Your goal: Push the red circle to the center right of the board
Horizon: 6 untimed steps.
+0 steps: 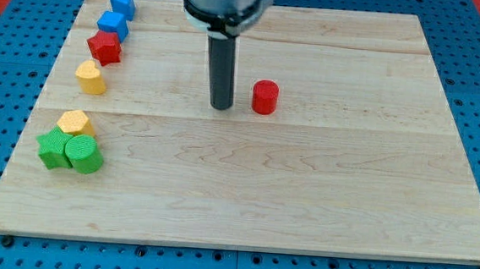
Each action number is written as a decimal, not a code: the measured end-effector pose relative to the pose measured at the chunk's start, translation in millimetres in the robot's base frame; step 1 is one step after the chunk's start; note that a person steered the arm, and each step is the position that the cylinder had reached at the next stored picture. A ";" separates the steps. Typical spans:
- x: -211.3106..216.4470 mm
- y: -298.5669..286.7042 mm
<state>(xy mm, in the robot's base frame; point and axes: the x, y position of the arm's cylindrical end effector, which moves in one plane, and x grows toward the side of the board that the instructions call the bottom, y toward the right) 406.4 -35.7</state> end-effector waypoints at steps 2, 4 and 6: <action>20.5 111.1; 18.5 193.7; -5.3 39.4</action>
